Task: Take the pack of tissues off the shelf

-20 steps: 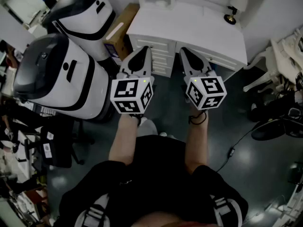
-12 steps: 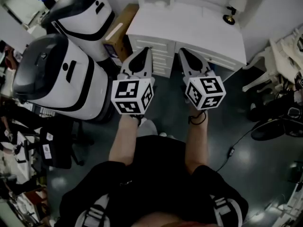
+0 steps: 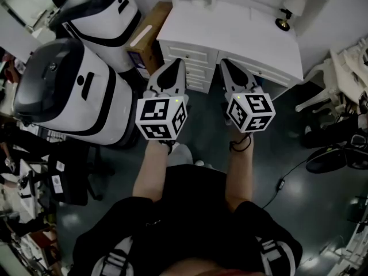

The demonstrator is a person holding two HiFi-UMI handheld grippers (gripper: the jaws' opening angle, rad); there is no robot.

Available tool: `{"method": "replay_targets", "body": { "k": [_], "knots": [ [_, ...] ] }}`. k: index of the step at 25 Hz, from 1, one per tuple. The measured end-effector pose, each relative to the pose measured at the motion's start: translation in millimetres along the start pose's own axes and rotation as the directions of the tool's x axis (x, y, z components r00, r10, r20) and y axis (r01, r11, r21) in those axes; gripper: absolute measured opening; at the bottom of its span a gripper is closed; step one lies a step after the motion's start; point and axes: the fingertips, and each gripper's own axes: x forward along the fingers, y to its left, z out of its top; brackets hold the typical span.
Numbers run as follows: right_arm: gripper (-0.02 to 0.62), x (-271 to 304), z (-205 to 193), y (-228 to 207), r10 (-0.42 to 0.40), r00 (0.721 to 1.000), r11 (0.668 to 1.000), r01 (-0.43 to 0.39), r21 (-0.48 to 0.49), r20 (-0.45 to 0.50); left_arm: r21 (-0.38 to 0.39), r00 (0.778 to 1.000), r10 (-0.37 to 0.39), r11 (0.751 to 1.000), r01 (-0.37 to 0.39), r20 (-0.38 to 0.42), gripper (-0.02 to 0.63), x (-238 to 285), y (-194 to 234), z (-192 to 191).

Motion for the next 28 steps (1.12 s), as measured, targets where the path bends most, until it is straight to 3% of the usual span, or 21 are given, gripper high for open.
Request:
{"method": "replay_targets", "body": {
  "k": [5,10,14,28],
  "knots": [
    [0.020,38,-11,13,-0.011,1.000,1.000,0.012,0.020,-0.026,-0.015,1.000,0.003,1.000,-0.003,-0.013,0.009,9,40,-1],
    [0.020,87,-20,45,0.048,0.996,0.999,-0.046,0.021,-0.073,-0.051,0.999,0.014,0.999,-0.016,-0.044,0.009,25,92,4],
    [0.020,117,-22,59,0.027,0.997,0.999,-0.024,0.049,-0.070,-0.049,0.998,0.007,0.999,-0.010,-0.058,0.009,31,127,11],
    [0.020,188,-23,113,0.092,0.991,0.995,-0.094,-0.018,-0.099,-0.123,0.996,0.075,0.989,-0.080,-0.041,0.009,21,223,10]
  ]
}}
